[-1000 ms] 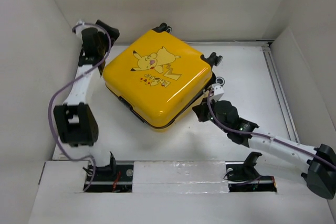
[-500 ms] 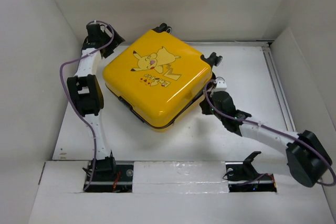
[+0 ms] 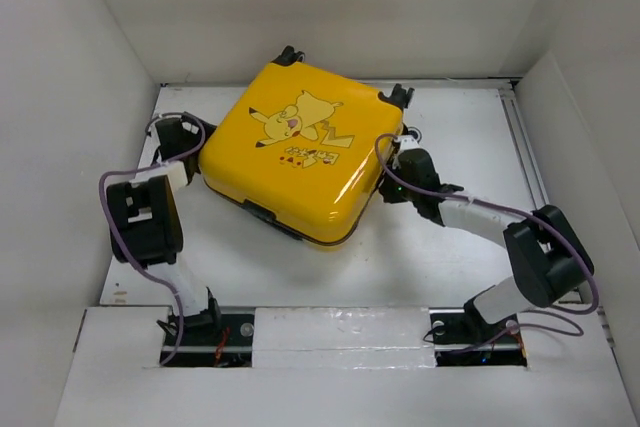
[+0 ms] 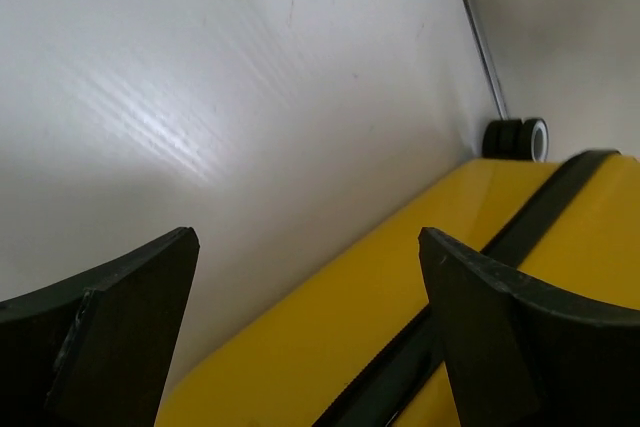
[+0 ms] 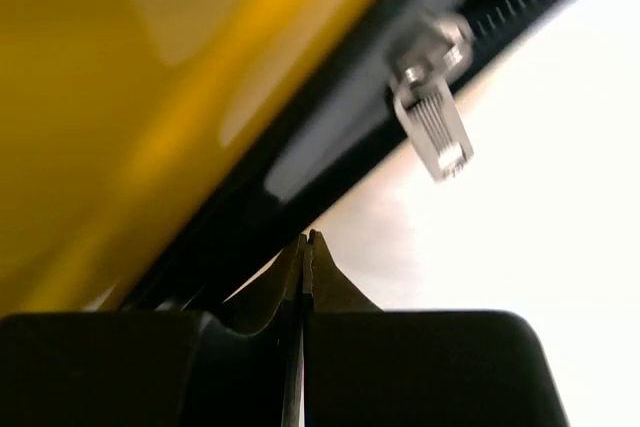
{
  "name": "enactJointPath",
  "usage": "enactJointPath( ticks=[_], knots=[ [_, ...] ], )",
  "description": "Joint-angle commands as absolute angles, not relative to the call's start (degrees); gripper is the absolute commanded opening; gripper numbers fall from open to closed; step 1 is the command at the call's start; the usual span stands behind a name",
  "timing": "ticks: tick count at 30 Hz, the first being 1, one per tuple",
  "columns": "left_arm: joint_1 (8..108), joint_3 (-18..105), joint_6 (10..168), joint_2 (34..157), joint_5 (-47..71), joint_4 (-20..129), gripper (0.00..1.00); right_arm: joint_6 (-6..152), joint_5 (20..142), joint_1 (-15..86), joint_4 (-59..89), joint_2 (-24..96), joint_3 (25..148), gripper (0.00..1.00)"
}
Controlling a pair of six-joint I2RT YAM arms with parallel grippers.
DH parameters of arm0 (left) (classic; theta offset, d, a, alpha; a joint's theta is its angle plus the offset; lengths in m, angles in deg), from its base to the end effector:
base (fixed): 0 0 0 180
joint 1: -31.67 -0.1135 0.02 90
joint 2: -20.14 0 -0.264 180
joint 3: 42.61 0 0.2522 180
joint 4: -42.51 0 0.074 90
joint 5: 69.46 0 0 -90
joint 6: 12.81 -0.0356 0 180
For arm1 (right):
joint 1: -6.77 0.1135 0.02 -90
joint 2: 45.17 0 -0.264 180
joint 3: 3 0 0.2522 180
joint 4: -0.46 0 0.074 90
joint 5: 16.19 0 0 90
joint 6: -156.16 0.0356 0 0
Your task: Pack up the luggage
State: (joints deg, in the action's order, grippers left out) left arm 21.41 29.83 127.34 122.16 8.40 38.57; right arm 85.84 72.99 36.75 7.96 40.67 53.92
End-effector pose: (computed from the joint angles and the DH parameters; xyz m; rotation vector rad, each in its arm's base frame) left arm 0.3875 0.0625 0.2001 -0.9194 1.8541 -0.6496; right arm 0.2686 0.1544 0.1898 -0.1935 2.2376 0.4616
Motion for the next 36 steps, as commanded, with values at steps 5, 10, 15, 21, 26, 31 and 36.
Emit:
enactJointPath(
  ticks=[5,10,15,21,26,31,36],
  knots=[
    [29.82,13.35,129.04,108.48,-0.47,27.26,0.87,84.70,87.70,30.15,-6.96,41.93,62.44,0.00],
    [29.82,10.35,127.29,95.67,8.74,33.14,0.89,85.23,91.30,29.01,-6.96,43.16,63.49,0.05],
    [29.82,9.82,127.81,75.81,22.28,36.67,0.95,87.07,92.97,26.38,-6.18,40.97,61.57,0.13],
    [29.82,11.14,123.25,60.92,14.85,34.56,0.80,90.93,91.66,24.17,-7.75,27.27,50.77,0.41],
    [29.82,10.44,117.45,58.03,-5.99,36.76,0.38,91.46,91.04,24.70,-8.36,15.67,37.69,0.47],
    [29.82,15.52,116.89,66.87,-6.71,33.70,0.38,92.17,90.52,28.12,-9.78,3.46,29.40,0.44],
    [48.38,42.03,110.35,92.65,17.49,39.26,0.46,91.13,88.23,28.92,-5.48,1.76,32.71,0.44]
  ],
)
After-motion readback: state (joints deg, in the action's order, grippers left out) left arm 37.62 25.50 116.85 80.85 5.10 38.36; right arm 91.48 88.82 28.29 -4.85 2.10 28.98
